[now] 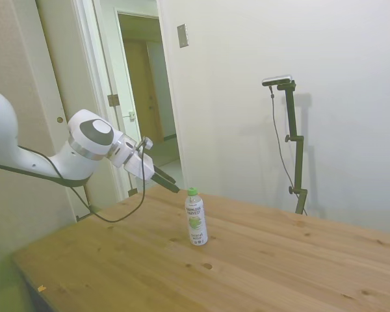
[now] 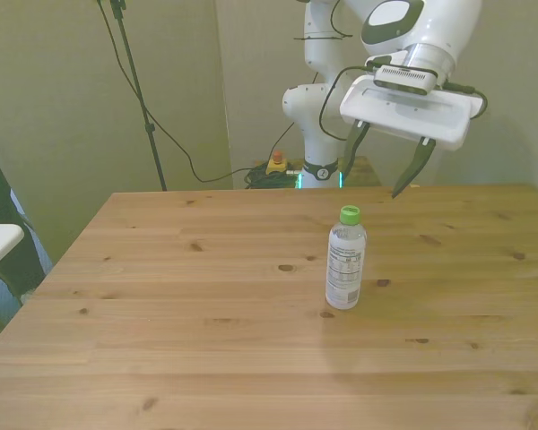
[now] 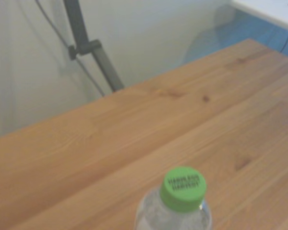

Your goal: Stand the water bottle

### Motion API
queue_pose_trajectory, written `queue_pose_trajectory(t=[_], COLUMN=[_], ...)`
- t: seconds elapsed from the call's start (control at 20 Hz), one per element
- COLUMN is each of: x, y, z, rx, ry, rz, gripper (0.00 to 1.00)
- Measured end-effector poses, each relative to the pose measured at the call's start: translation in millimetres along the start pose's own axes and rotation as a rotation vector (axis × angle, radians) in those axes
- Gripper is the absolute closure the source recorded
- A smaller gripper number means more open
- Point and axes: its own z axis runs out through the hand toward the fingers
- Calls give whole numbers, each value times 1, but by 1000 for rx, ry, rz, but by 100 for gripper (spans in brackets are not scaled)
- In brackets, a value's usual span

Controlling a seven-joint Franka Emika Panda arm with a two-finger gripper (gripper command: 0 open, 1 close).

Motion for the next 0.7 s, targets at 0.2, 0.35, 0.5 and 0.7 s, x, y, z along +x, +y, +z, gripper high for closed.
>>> queue_pose_trajectory(t=[0.2, 0.35, 0.5, 0.7], x=[14, 28, 37, 43], y=[22, 40, 58, 77], z=[-27, -43, -61, -74], rx=[-41, -90, -109, -128], ry=[-160, -256, -328, -370], rz=[-99, -208, -271, -317], gripper=[0, 0, 0, 0])
